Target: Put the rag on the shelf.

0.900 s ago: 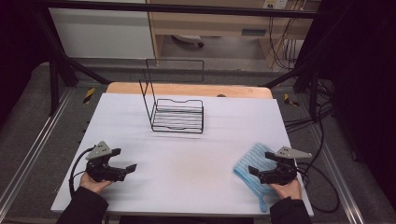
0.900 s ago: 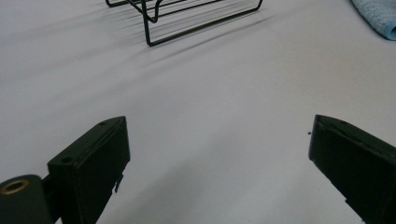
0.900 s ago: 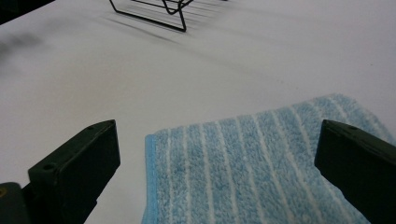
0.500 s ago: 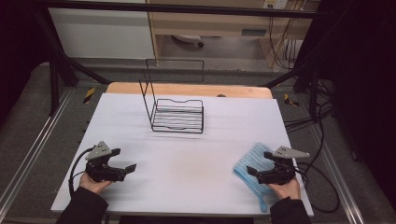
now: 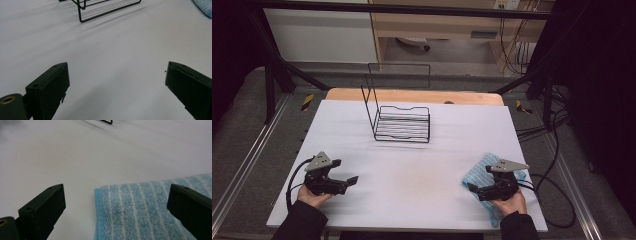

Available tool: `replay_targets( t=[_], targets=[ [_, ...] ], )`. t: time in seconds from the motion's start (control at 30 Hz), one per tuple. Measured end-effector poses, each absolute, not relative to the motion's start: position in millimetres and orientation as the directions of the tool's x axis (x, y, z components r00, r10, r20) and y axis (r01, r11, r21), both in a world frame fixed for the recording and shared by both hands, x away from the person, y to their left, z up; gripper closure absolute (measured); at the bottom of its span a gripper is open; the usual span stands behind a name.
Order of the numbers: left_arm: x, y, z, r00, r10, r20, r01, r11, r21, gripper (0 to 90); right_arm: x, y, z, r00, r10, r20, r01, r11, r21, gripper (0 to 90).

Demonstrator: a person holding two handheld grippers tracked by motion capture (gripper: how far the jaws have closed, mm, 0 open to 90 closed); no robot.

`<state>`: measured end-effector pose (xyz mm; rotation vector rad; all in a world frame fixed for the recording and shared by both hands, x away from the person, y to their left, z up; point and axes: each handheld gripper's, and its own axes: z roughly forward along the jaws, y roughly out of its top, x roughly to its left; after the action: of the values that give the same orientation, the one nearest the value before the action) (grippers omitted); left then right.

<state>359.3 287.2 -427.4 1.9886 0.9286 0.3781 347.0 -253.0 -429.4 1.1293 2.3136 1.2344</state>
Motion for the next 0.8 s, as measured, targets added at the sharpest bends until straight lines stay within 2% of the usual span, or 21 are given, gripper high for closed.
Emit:
replay_targets(
  t=[0.27,0.37,0.4,0.43,0.6,0.7,0.8],
  targets=[
    [359.5,287.3,-428.1,0.672,0.736,-0.086,0.468,-0.331,0.819,5.5,347.0,-239.9,-436.2,-0.654,0.753,0.078,0.516,0.369,0.773,11.3],
    [359.6,287.7,-428.5,0.671,0.736,-0.086,0.469,-0.332,0.818,5.5,346.7,-237.0,-439.3,-0.645,0.761,0.064,0.522,0.378,0.765,20.2],
    [359.6,287.7,-428.5,0.671,0.737,-0.085,0.469,-0.333,0.818,5.5,346.7,-237.0,-439.3,-0.645,0.761,0.064,0.522,0.378,0.765,20.2],
    [359.7,287.4,-428.5,0.671,0.737,-0.086,0.469,-0.332,0.818,5.6,346.0,-236.2,-440.2,-0.647,0.76,0.06,0.517,0.379,0.767,26.9],
    [360.2,286.4,-428.8,0.674,0.734,-0.079,0.469,-0.342,0.814,5.7,344.7,-234.4,-442.9,-0.657,0.753,0.03,0.512,0.416,0.751,42.1],
    [360.0,286.4,-428.9,0.675,0.734,-0.077,0.468,-0.345,0.813,5.7,344.5,-234.6,-442.8,-0.662,0.749,0.026,0.511,0.426,0.747,49.9],
    [360.2,286.7,-429.0,0.675,0.734,-0.078,0.47,-0.345,0.813,5.7,345.1,-233.4,-444.1,-0.667,0.745,0.021,0.515,0.441,0.735,52.5]
  ],
)
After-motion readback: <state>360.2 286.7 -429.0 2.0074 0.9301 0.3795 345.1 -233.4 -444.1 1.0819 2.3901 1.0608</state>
